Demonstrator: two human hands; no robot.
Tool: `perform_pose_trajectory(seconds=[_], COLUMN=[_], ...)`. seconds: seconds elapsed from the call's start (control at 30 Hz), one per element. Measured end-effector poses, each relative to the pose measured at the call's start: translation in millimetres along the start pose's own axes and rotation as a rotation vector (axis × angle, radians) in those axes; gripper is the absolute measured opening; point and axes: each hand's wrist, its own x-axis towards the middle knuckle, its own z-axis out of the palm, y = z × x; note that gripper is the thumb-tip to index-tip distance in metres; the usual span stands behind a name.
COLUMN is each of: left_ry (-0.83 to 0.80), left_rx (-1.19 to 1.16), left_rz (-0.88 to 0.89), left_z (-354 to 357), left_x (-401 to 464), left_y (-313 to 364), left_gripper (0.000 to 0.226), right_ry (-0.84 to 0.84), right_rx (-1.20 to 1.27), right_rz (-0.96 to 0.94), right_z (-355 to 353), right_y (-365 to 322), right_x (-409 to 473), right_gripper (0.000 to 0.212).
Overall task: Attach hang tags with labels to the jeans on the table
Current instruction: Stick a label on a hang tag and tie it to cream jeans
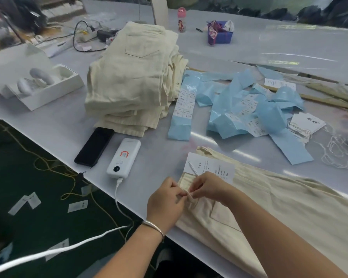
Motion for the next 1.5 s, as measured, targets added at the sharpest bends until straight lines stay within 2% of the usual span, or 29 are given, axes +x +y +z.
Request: perform_pose_trajectory(seconds=[0.1, 0.17, 0.23, 0.27, 0.33, 0.4, 0.47, 0.53, 0.6, 0.63, 0.73, 0.77, 0.83, 0.93, 0.97, 1.07, 1.13, 1.3, 1.43, 1.5], left_ry=[0.027, 0.058, 0.093, 0.105, 0.100, 0.047, -0.019, -0.054, -0.055, -0.052, -0.038, -0.031, -0.028, -0.062, -0.079, -0.097, -0.086, -0.066, -0.078, -0.087], left_rx=[-0.042, -0.127, -0.290, -0.420, -0.744, -1.034, -1.191, -1.277, -1.334, -1.352, -1.341, -1.308, -1.216, -1.069, -1.024, -0.921, -0.872, -0.808, -0.754, -0.742], left_rz=[-0.054, -0.130, -0.251, -0.319, -0.451, -0.555, -0.606, -0.623, -0.614, -0.601, -0.564, -0.549, -0.507, -0.445, -0.430, -0.388, -0.372, -0.338, -0.287, -0.276], left_z=[-2.0, -6.4, -13.6, -17.5, -24.3, -29.1, -30.2, -29.6, -27.7, -27.6, -29.5, -30.4, -31.2, -27.2, -25.0, -18.5, -16.3, -13.7, -13.7, -13.2], left_x=[-1.8, 0.3, 4.9, 8.1, 16.2, 22.8, 27.3, 29.9, 31.2, 31.4, 31.2, 30.8, 29.3, 27.5, 27.0, 26.5, 26.7, 27.8, 27.7, 27.6], left_y=[1.4, 3.6, 8.6, 12.5, 21.4, 28.0, 30.5, 30.2, 28.3, 27.0, 21.3, 20.1, 20.2, 23.9, 25.5, 29.0, 30.2, 29.7, 28.6, 29.1], left_gripper=[0.006, 0.008, 0.013, 0.015, 0.018, 0.018, 0.019, 0.019, 0.019, 0.018, 0.008, 0.007, 0.012, 0.023, 0.021, 0.009, 0.008, 0.007, 0.006, 0.007], right_ry=[0.083, 0.303, 0.523, 0.551, 0.481, 0.429, 0.420, 0.417, 0.475, 0.541, 0.879, 0.924, 0.828, 0.416, 0.354, 0.459, 0.463, 0.433, 0.449, 0.464], right_rx=[-0.044, -0.145, -0.304, -0.390, -0.539, -0.660, -0.732, -0.759, -0.681, -0.615, -0.559, -0.598, -0.696, -0.727, -0.672, -0.466, -0.430, -0.510, -0.568, -0.634], right_rz=[-0.060, -0.109, -0.100, -0.091, -0.060, -0.047, -0.061, -0.106, -0.242, -0.339, -0.596, -0.636, -0.625, -0.375, -0.298, -0.265, -0.293, -0.282, -0.309, -0.378], right_z=[-0.9, -7.6, -16.5, -20.5, -26.2, -27.3, -27.8, -27.2, -26.2, -26.8, -33.3, -35.3, -35.3, -23.6, -18.0, -9.3, -5.1, 11.8, 14.6, 15.6], right_y=[1.0, 4.6, 7.7, 9.8, 10.3, 9.5, 9.9, 8.3, 5.4, 5.1, 3.3, 3.9, 10.8, 33.1, 40.8, 46.9, 44.0, 40.0, 42.2, 43.8], right_x=[0.1, 3.6, 7.4, 11.2, 19.8, 26.1, 28.8, 25.3, 16.3, 11.2, -9.5, -16.9, -28.7, -37.8, -37.8, -32.5, -26.8, -11.4, -6.1, -7.8], right_gripper=[0.012, 0.022, 0.044, 0.056, 0.074, 0.081, 0.074, 0.050, 0.023, 0.015, 0.023, 0.022, 0.020, 0.016, 0.019, 0.019, 0.020, 0.003, 0.003, 0.010])
